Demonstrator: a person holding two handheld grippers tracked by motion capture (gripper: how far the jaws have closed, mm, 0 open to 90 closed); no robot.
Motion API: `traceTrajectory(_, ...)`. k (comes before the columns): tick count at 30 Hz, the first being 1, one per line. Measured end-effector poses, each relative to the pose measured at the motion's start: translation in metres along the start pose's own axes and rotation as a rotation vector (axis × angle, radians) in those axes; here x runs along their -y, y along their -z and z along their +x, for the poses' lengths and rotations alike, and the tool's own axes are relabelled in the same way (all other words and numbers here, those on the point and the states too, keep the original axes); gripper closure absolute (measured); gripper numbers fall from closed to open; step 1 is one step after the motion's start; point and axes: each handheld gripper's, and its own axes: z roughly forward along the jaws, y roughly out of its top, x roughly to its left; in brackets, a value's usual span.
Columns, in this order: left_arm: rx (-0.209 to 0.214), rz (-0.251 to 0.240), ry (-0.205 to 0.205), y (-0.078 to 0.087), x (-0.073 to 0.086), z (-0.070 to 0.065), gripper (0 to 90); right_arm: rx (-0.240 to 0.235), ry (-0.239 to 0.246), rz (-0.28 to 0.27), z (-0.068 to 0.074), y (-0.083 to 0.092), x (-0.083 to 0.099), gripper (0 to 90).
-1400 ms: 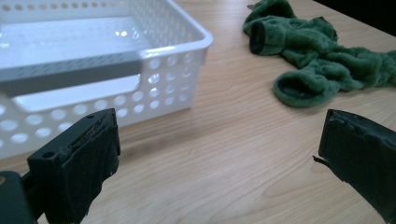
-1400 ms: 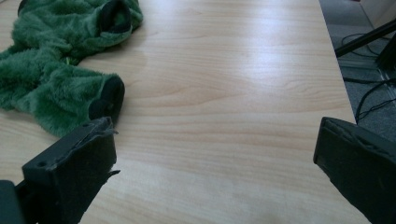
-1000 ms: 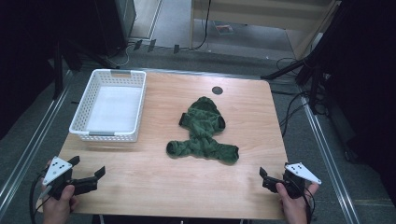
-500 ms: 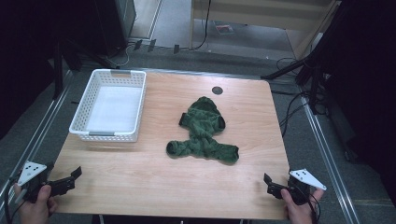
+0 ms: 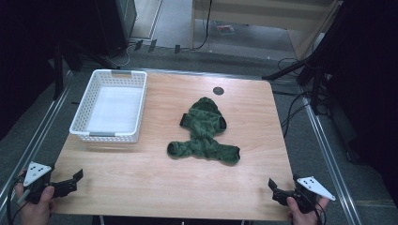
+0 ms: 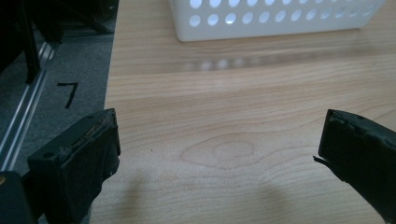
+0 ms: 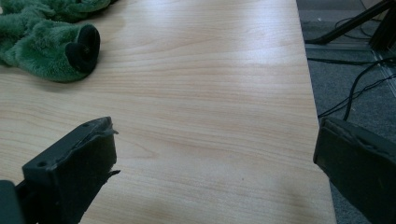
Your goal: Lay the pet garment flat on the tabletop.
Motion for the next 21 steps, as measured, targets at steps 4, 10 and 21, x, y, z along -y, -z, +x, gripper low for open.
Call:
traceTrajectory(4, -0.012, 0.021, -0.027, -0.0022, 0.0002, -0.0021, 0.0, -0.012, -0.013, 0.015, -0.0016, -0.0014, -0.0006, 0.0)
traceTrajectory(10, -0.018, 0.045, -0.030, -0.0047, -0.0001, -0.0022, 0.0, 0.018, 0.020, 0.033, 0.0031, -0.0030, -0.0008, 0.0)
traceTrajectory(21, -0.025, 0.102, -0.035, -0.0098, -0.0011, -0.0033, 0.0, 0.016, -0.013, 0.041, -0.0002, -0.0040, -0.0014, 0.0)
